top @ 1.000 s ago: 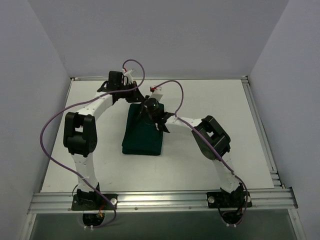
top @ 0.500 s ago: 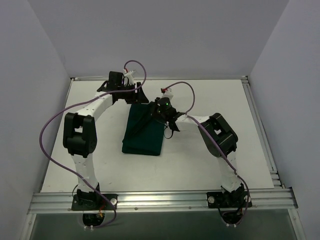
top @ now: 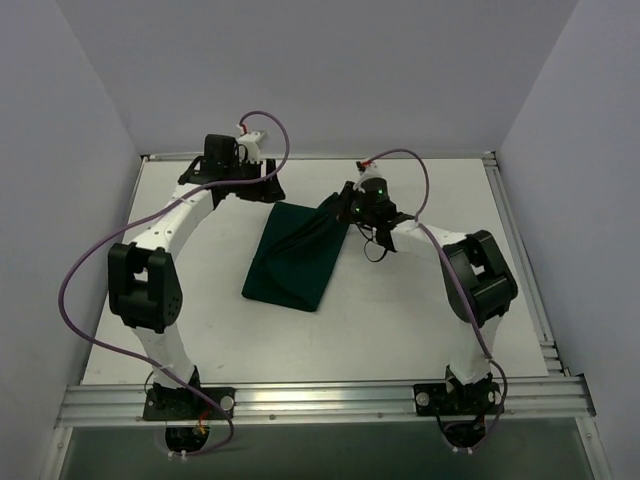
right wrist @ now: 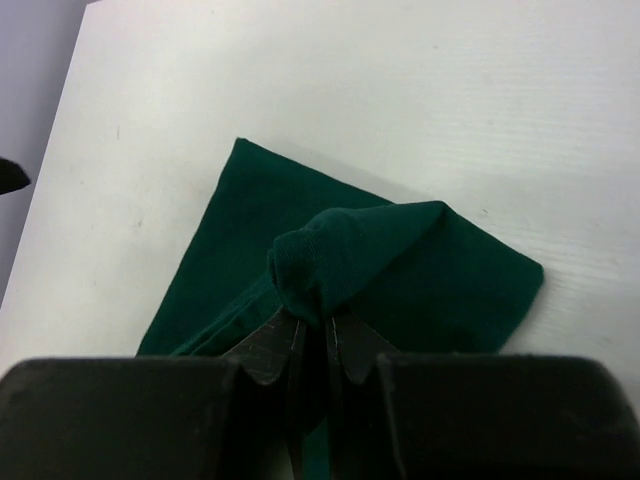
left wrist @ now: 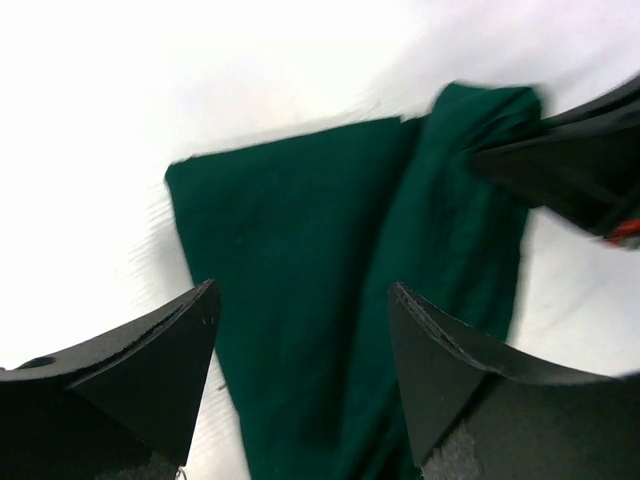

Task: Open and lay out the surgical kit
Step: Open the surgical kit at the center of the board.

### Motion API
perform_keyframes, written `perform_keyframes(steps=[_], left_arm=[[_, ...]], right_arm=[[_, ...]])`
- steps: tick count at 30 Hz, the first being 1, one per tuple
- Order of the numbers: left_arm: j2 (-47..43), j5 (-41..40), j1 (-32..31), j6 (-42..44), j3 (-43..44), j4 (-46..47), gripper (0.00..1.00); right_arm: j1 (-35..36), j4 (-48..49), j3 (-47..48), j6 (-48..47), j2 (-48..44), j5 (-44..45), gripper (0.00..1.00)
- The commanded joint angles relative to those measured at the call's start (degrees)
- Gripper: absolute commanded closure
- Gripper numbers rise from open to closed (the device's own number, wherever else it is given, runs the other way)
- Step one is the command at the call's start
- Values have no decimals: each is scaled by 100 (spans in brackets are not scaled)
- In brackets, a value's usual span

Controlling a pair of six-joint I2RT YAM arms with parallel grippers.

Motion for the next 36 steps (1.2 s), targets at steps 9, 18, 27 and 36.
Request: perform_keyframes(steps=[9,18,27,36], left_arm=[[253,-620,38,545,-534,-197,25],[288,-744,-129,668,-746,-249,26],[174,-875,-226,958,-877,-276,25],[376,-911,-235,984,-930,-302,25]], right_arm=[[-991,-1092,-1290,-760,-1463,-606,100],[-1912,-2182,-1713,-620,-1824,350,83],[-2521,-2895,-1449,-505,-2061,993,59],[-1696,-2131,-1678,-575,-1939,467,56]])
